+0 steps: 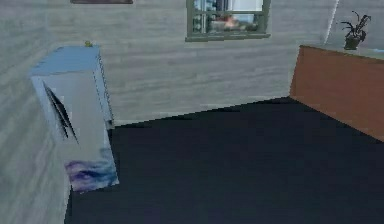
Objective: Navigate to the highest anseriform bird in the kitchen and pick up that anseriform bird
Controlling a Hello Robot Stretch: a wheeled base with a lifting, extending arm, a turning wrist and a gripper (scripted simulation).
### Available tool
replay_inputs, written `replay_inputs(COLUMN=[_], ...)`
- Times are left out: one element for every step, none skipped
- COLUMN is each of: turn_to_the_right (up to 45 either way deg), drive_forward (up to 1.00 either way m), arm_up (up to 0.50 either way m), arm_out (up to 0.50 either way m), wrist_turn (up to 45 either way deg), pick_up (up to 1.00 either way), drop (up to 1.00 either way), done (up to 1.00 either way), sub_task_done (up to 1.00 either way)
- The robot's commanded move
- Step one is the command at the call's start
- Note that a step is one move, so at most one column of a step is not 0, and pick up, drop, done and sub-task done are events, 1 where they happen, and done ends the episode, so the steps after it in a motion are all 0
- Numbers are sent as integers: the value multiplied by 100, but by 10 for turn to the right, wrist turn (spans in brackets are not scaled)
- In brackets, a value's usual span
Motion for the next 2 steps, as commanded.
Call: replay_inputs(turn_to_the_right=[0,30], drive_forward=[100,0], arm_up=[0,0], arm_out=[0,0], wrist_turn=[0,0], pick_up=[0,0], drop=[0,0], done=[0,0], sub_task_done=[0,0])
